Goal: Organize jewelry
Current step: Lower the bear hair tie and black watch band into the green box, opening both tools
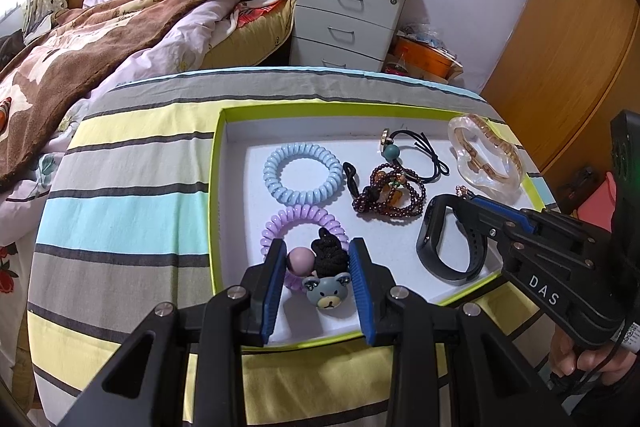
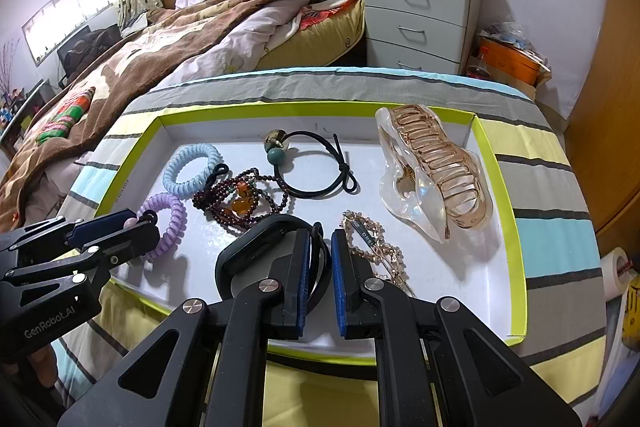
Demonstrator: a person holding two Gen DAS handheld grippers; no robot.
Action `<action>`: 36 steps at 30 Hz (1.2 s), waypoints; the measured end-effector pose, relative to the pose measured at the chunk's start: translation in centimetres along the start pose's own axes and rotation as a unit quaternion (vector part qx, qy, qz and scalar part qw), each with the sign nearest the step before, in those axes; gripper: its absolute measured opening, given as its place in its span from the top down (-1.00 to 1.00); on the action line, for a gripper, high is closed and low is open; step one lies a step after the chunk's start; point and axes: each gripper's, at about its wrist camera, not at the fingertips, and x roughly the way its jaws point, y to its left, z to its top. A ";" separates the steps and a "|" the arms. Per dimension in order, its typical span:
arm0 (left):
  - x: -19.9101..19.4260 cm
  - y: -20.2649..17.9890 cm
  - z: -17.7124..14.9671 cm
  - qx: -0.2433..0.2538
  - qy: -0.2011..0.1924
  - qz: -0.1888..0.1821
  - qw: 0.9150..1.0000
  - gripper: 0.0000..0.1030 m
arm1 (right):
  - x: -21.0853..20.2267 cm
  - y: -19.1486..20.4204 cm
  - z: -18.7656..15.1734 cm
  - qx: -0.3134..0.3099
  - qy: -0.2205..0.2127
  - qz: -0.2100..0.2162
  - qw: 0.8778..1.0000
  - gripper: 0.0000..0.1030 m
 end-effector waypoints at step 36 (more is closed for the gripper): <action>-1.4 -1.0 -0.3 0.010 -0.007 0.011 1.000 0.05 | -2.0 -0.4 0.0 -0.002 -0.017 -0.009 1.000 0.38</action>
